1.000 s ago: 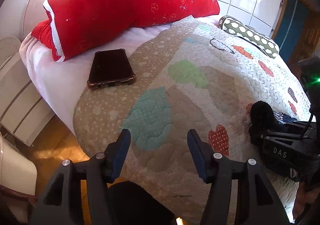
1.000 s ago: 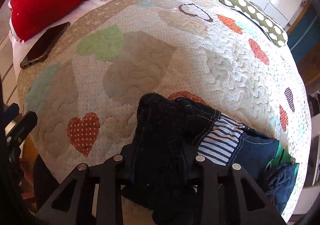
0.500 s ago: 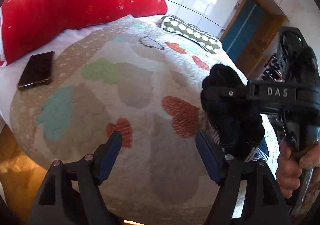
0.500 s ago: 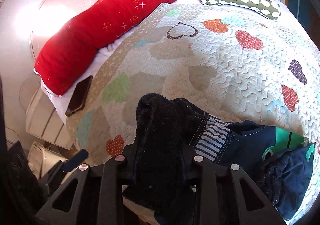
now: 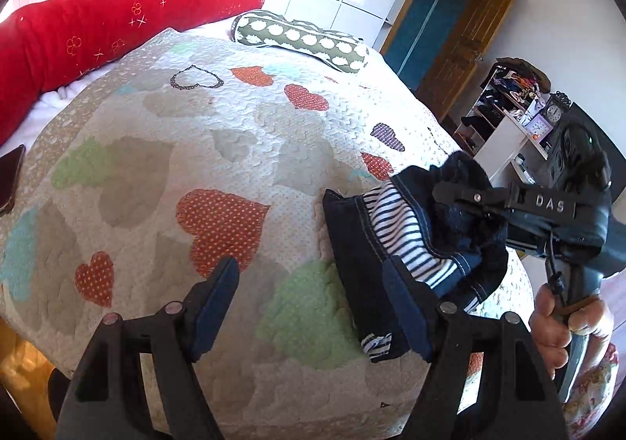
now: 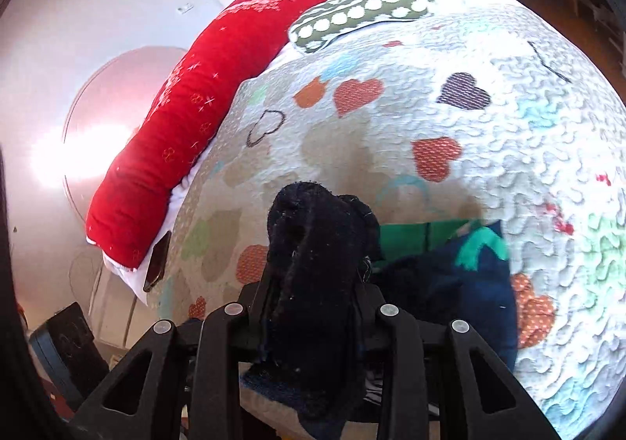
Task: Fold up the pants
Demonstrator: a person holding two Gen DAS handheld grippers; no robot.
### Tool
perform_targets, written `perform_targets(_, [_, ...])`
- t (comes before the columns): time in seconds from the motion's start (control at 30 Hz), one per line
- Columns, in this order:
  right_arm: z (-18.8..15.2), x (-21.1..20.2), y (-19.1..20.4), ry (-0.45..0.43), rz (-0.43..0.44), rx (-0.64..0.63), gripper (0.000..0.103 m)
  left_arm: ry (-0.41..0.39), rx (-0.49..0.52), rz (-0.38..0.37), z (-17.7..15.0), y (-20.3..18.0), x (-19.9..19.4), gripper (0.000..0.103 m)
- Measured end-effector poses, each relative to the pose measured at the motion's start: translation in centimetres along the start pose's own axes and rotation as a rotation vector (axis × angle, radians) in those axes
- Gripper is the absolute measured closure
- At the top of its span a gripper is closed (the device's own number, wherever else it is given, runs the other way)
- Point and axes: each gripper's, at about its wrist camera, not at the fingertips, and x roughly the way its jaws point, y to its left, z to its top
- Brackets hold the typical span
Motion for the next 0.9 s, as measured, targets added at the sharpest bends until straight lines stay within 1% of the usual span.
perform_targets(0.03, [-0.2, -0.2, -1.2, -0.006, -0.011, 0.019, 0.065, 0.005, 0.004, 0.005, 0.2, -0.4, 0.3, 0.028])
perform_targets(0.1, [-0.7, -0.6, -3.5, -0.016, -0.062, 0.065, 0.055, 0.017, 0.013, 0.016, 0.4, -1.2, 0.9, 0.028])
perform_targets(0.17, [-1.1, -1.7, -5.1, -0.051, -0.086, 0.11, 0.052, 0.027, 0.027, 0.028, 0.7, -2.1, 1.5, 0.028])
perform_targets(0.23, [-1.2, -3.5, -5.9, -0.114, -0.102, 0.12, 0.052, 0.034, 0.048, 0.037, 0.5, -3.2, 2.1, 0.028])
perform_targets(0.27, [-1.1, -4.4, -6.2, -0.147, -0.093, 0.114, 0.052, 0.039, 0.061, 0.037, 0.4, -3.8, 2.6, 0.028])
perform_targets(0.33, [-1.3, -5.5, -5.5, -0.19, -0.02, 0.105, 0.061, 0.059, 0.088, 0.025, 0.0, -5.0, 3.9, 0.028])
perform_targets(0.37, [-1.4, -5.5, -5.1, -0.189, 0.022, 0.095, 0.065, 0.08, 0.102, 0.022, -0.2, -5.6, 4.8, 0.028])
perform_targets(0.43, [-1.6, -4.7, -4.0, -0.168, 0.086, 0.067, 0.066, 0.144, 0.121, 0.024, -1.0, -6.6, 7.1, 0.028])
perform_targets(0.47, [-1.7, -3.8, -3.8, -0.143, 0.095, 0.056, 0.066, 0.179, 0.125, 0.029, -1.4, -6.8, 8.1, 0.028])
perform_targets(0.5, [-2.0, -2.6, -3.6, -0.112, 0.082, 0.051, 0.065, 0.207, 0.128, 0.035, -1.8, -6.9, 8.7, 0.028])
perform_targets(0.53, [-2.1, -1.3, -3.6, -0.076, 0.043, 0.05, 0.065, 0.218, 0.127, 0.033, -1.9, -6.9, 8.9, 0.028])
perform_targets(0.57, [-2.4, 0.1, -3.7, -0.04, -0.035, 0.049, 0.066, 0.211, 0.122, 0.018, -1.8, -6.7, 8.4, 0.028])
perform_targets(0.6, [-2.7, 1.1, -4.1, -0.016, -0.135, 0.041, 0.066, 0.193, 0.117, -0.004, -1.5, -6.5, 7.7, 0.028])
perform_targets(0.63, [-2.9, 1.7, -4.3, -0.016, -0.209, 0.031, 0.066, 0.17, 0.11, -0.022, -1.1, -6.2, 6.8, 0.028])
perform_targets(0.67, [-3.0, 1.6, -4.4, -0.04, -0.252, 0.029, 0.06, 0.138, 0.1, -0.028, -0.7, -5.7, 5.8, 0.028])
perform_targets(0.7, [-3.1, 1.0, -4.7, -0.07, -0.274, 0.04, 0.045, 0.111, 0.087, -0.025, -0.2, -5.2, 5.2, 0.028])
perform_targets(0.73, [-3.0, 0.6, -4.8, -0.096, -0.274, 0.055, 0.041, 0.095, 0.068, -0.024, 0.3, -4.6, 4.8, 0.028])
perform_targets(0.77, [-2.9, 0.2, -4.8, -0.117, -0.242, 0.066, 0.04, 0.09, 0.039, -0.036, 0.8, -3.7, 4.8, 0.028])
perform_targets(0.83, [-2.8, 0.0, -4.8, -0.141, -0.148, 0.087, 0.037, 0.116, -0.031, -0.068, 1.5, -2.2, 5.8, 0.028])
perform_targets(0.87, [-2.6, 0.3, -4.9, -0.14, -0.107, 0.096, 0.031, 0.138, -0.065, -0.105, 1.6, -1.5, 6.6, 0.027])
perform_targets(0.9, [-2.5, 1.0, -4.9, -0.128, -0.07, 0.105, 0.029, 0.163, -0.085, -0.152, 1.6, -1.3, 7.7, 0.024])
